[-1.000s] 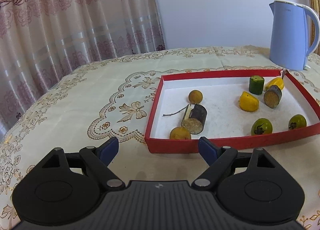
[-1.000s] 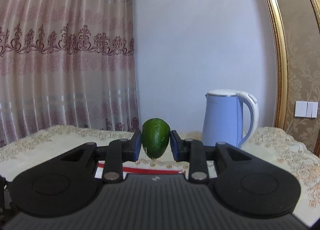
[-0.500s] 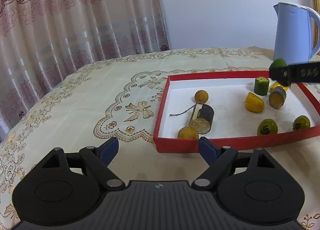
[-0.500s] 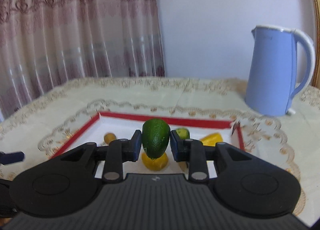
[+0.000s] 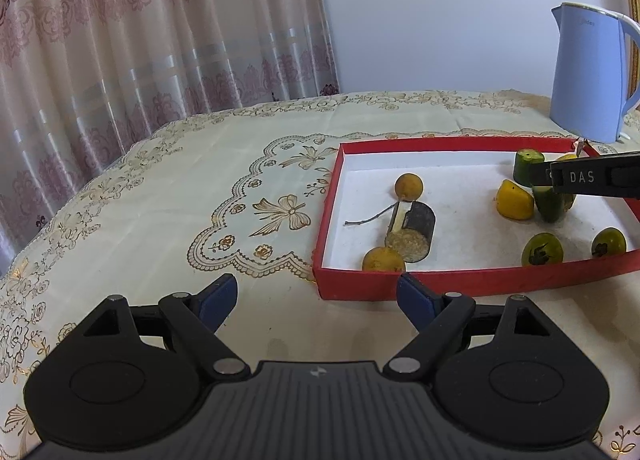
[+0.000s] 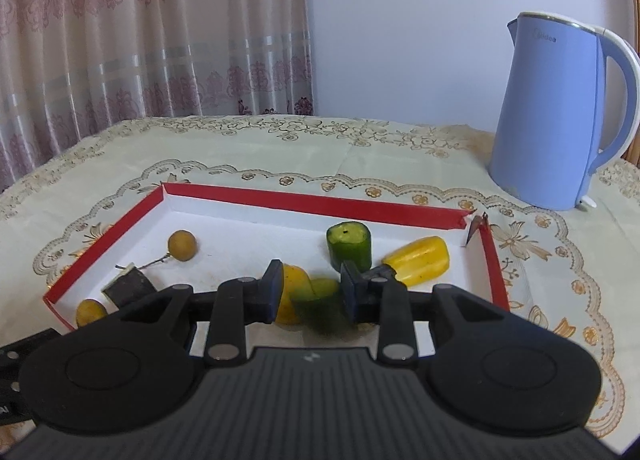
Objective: Organize fruits
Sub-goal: 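Lift the avocado over the tray rim and open the right gripper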
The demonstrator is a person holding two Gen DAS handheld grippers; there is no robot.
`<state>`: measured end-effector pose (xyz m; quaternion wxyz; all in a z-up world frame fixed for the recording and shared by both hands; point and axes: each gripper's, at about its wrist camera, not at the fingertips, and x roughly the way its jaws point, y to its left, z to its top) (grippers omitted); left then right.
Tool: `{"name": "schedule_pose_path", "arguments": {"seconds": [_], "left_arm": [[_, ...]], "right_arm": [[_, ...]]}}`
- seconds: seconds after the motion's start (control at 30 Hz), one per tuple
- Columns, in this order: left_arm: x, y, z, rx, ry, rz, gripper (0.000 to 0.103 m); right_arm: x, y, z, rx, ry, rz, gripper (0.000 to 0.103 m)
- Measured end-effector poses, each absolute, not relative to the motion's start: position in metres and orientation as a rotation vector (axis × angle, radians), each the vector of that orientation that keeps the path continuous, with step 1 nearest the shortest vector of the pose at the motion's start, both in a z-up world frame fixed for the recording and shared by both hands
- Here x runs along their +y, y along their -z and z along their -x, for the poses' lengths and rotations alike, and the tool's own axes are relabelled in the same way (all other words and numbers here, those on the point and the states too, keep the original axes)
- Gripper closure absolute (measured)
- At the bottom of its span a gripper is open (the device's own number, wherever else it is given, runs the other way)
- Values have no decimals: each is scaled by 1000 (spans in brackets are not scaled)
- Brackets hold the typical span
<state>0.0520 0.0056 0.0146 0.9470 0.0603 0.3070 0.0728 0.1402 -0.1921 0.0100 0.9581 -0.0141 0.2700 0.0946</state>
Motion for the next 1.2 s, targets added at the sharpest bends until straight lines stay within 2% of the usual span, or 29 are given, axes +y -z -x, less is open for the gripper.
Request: {"name": "schedule_pose_path", "arguments": {"seconds": [0.8, 0.9, 1.1, 1.2], "left_arm": [[5, -19, -47, 619, -125, -109, 16], [4, -21, -46, 618, -115, -101, 16], [0, -23, -46, 617, -98, -103, 16], [-2, -22, -47, 618, -94, -99, 16]], "right_arm": [[-200, -28, -105, 481, -203, 26, 71], [-203, -32, -86, 454, -214, 23, 64], [-211, -31, -40, 398, -190, 28, 64], [-219, -24, -20, 393, -186, -26, 56]]}}
